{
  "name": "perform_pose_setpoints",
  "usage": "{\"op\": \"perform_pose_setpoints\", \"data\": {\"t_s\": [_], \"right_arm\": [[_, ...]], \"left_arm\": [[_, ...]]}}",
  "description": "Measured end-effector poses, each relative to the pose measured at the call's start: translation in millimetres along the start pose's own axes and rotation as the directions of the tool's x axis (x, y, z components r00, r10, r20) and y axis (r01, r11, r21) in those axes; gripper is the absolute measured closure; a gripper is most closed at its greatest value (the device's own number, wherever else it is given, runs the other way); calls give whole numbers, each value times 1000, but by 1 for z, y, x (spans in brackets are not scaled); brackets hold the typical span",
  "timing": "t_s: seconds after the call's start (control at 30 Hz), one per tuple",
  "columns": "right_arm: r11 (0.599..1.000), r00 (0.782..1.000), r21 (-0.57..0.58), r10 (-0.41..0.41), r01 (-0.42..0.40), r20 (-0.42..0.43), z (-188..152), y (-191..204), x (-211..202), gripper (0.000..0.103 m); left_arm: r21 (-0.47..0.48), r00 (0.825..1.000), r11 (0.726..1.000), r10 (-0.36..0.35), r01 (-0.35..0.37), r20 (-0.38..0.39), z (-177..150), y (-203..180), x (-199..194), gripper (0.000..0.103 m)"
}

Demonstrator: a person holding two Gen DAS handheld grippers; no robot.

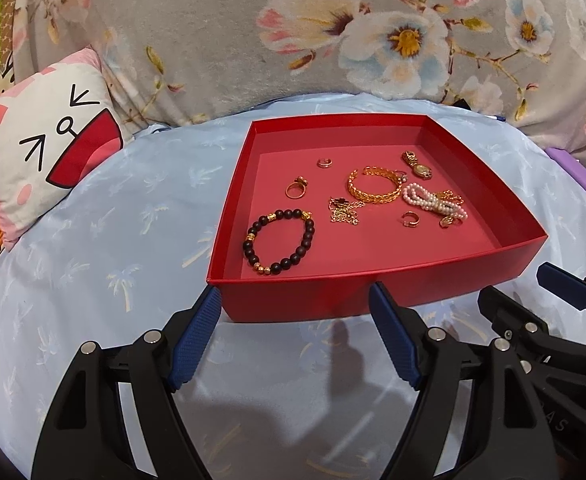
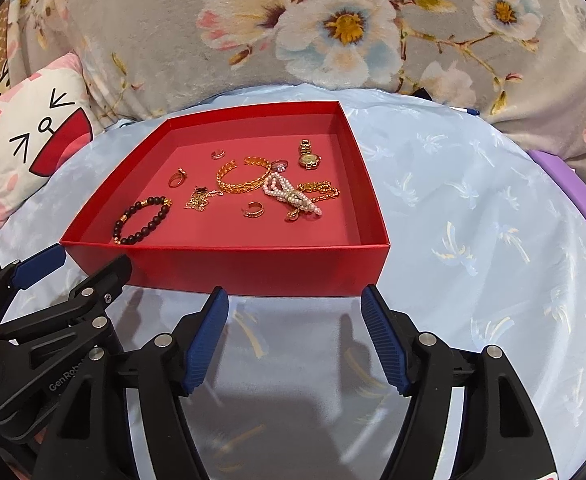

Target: Organize jewelry

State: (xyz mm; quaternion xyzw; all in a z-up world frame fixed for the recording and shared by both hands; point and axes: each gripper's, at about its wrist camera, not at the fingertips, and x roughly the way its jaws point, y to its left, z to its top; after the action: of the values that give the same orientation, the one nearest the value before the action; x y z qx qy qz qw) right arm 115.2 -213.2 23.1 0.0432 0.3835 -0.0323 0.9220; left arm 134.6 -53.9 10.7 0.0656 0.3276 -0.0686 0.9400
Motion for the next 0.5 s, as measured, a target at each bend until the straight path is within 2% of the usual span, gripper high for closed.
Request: {"op": "perform_pose_setpoints", "data": {"t_s": [0.5], "right_arm": [[1000, 1000, 5, -18, 18, -4, 1, -1, 1, 31]], "left_arm": [[-2, 1000, 1000, 30, -30, 5, 0, 0, -1, 29]]}}
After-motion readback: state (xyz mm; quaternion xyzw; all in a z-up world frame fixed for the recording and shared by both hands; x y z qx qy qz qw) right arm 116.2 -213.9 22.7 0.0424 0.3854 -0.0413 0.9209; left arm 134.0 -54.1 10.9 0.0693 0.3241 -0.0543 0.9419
